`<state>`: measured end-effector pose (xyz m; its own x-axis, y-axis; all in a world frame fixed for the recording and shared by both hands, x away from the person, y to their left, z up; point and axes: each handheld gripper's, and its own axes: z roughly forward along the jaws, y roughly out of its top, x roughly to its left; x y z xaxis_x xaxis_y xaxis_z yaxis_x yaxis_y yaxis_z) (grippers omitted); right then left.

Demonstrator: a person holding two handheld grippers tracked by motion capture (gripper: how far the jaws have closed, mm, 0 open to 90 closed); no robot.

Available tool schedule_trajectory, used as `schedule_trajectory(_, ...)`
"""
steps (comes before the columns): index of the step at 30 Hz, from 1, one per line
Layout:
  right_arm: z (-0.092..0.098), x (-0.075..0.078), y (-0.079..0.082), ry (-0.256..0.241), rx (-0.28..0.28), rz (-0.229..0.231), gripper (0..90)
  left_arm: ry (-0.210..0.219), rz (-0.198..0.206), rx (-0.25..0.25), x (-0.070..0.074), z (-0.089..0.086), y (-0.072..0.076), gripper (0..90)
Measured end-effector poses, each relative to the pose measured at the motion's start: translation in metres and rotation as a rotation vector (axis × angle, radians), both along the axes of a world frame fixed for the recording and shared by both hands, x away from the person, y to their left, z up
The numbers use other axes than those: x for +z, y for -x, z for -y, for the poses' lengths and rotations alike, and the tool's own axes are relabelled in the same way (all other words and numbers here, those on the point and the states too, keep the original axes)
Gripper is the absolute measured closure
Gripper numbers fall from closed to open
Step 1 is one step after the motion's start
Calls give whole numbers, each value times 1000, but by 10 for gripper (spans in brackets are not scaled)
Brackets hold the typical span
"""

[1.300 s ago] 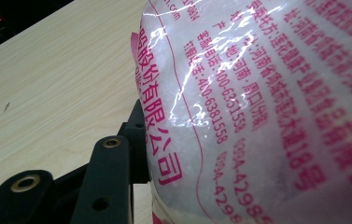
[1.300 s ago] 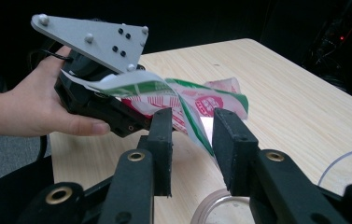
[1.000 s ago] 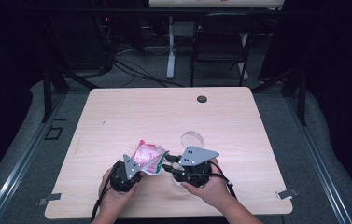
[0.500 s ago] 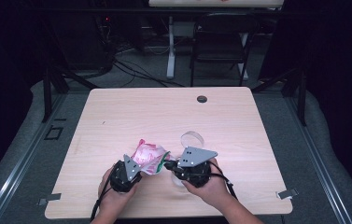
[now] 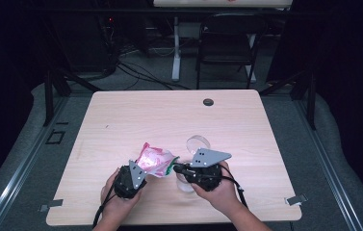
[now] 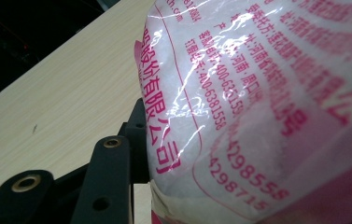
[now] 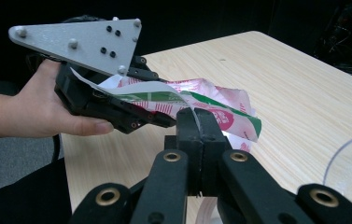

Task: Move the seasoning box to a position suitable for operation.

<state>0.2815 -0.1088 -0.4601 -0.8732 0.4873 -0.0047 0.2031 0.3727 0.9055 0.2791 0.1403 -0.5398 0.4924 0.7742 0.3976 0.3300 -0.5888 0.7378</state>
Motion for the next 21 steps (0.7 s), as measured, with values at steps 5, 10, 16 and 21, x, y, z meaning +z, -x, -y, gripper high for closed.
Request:
schedule_trajectory(5, 4, -2, 0, -6, -14, -4, 900, -38, 22, -4, 1, 3, 2, 587)
schedule_trajectory(10, 9, -6, 0, -15, -22, -23, 900, -81, 49, 1, 2, 5, 4, 589)
schedule_trajectory(16, 13, -9, 0, -19, -34, -27, 900, -109, 76, -1, 3, 8, 5, 590)
schedule_trajectory(21, 15, -13, -2, -6, -50, -26, 900, -122, 67, -6, 1, 9, 4, 593)
